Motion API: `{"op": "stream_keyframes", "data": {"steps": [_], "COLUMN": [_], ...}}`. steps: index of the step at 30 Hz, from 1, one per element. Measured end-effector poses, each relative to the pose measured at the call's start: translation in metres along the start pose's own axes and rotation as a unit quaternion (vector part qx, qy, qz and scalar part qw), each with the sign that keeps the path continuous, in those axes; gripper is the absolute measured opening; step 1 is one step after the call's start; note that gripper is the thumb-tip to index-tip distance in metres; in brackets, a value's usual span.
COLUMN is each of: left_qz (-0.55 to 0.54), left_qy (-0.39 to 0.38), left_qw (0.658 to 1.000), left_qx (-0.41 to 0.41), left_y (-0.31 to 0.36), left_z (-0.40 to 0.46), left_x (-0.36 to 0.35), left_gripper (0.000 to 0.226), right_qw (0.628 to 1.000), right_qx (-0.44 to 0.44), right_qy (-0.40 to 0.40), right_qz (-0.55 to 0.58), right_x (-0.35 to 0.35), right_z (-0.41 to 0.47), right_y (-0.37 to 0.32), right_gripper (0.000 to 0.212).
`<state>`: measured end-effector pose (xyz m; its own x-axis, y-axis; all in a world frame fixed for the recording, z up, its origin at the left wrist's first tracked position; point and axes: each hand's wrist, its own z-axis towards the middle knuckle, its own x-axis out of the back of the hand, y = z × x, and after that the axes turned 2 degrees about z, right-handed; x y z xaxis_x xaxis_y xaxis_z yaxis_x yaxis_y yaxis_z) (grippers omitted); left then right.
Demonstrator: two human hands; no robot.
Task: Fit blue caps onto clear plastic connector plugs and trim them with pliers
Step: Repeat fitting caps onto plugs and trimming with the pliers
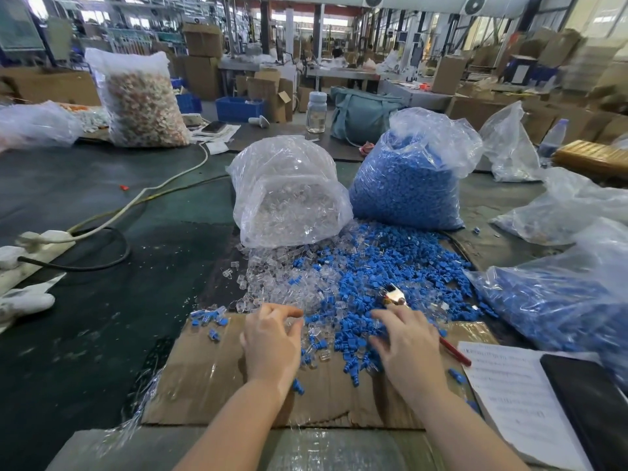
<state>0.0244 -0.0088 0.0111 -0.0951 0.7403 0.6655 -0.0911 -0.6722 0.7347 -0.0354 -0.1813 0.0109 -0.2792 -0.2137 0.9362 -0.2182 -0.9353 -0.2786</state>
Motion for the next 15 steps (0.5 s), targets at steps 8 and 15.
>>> {"op": "stream_keyframes", "data": {"steps": [8, 15], "left_qz": [-0.018, -0.021], "left_qy": [-0.032, -0.037], "left_qw": [0.999, 0.999], "left_qx": [-0.002, -0.016], "left_y": [0.007, 0.012], "left_z": [-0.020, -0.025], "left_x": [-0.008, -0.011], "left_gripper": [0.008, 0.008], "right_qw": [0.999, 0.999], "right_qx": [0.002, -0.009], "right_qy": [-0.041, -0.045], "right_qz": [0.015, 0.012], "right_x": [-0.016, -0.015], "right_z": [-0.002, -0.001], "right_y": [-0.022, -0.027], "right_gripper": [0.022, 0.014]}}
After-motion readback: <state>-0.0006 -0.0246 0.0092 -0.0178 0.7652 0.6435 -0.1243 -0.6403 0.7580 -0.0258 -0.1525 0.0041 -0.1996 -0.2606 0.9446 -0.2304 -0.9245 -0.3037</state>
